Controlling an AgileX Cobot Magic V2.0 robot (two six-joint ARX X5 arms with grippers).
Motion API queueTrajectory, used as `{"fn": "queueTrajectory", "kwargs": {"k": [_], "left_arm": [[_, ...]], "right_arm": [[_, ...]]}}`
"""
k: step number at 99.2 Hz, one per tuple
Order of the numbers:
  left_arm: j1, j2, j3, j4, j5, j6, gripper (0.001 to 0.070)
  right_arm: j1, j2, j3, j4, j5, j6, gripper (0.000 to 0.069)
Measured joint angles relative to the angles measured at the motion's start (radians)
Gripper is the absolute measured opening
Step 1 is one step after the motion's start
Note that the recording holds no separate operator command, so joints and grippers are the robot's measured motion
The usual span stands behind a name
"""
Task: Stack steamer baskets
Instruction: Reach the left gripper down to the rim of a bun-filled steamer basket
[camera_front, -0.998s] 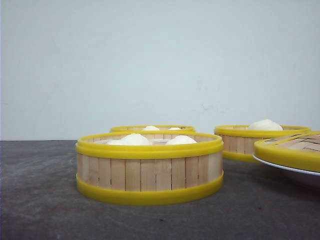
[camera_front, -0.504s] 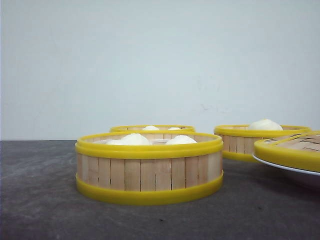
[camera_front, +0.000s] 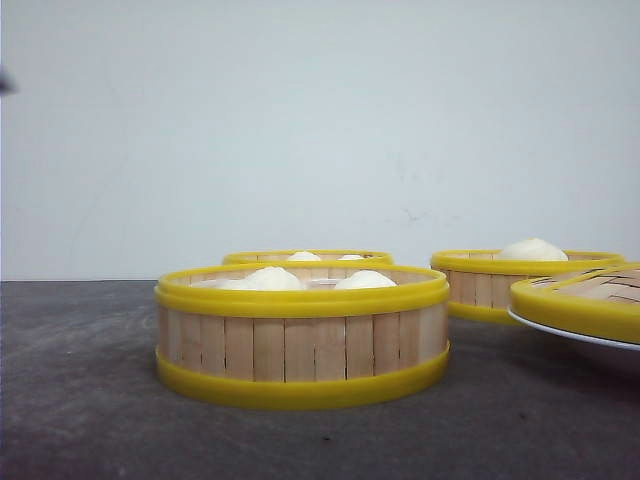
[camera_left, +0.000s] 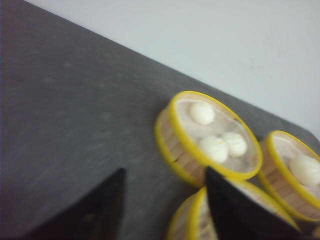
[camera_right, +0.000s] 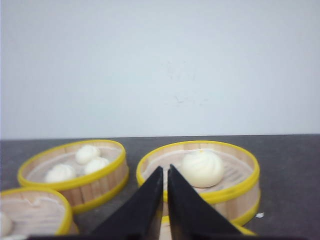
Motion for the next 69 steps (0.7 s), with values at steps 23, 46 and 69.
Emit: {"fn": "queueTrajectory", "kwargs": {"k": [23,46,69], "left_arm": [[-0.008,0.518,0.526,-0.084,0.118,-0.056,0.0386],[-0.022,0.975,1.136,-0.658,0.113,-0.014,0.0509],[-0.095,1.401,1.635,-1.080,0.113,0.096,0.0524]], "right_arm": [[0.000,0.000,0.000,-0.055,0.037,0.100,0.0011],[0.000,0.000,0.000,-0.114,0.012,0.122,0.0011],[0.000,0.000,0.000,-0.117,0.012,0.124,0.0011]]}}
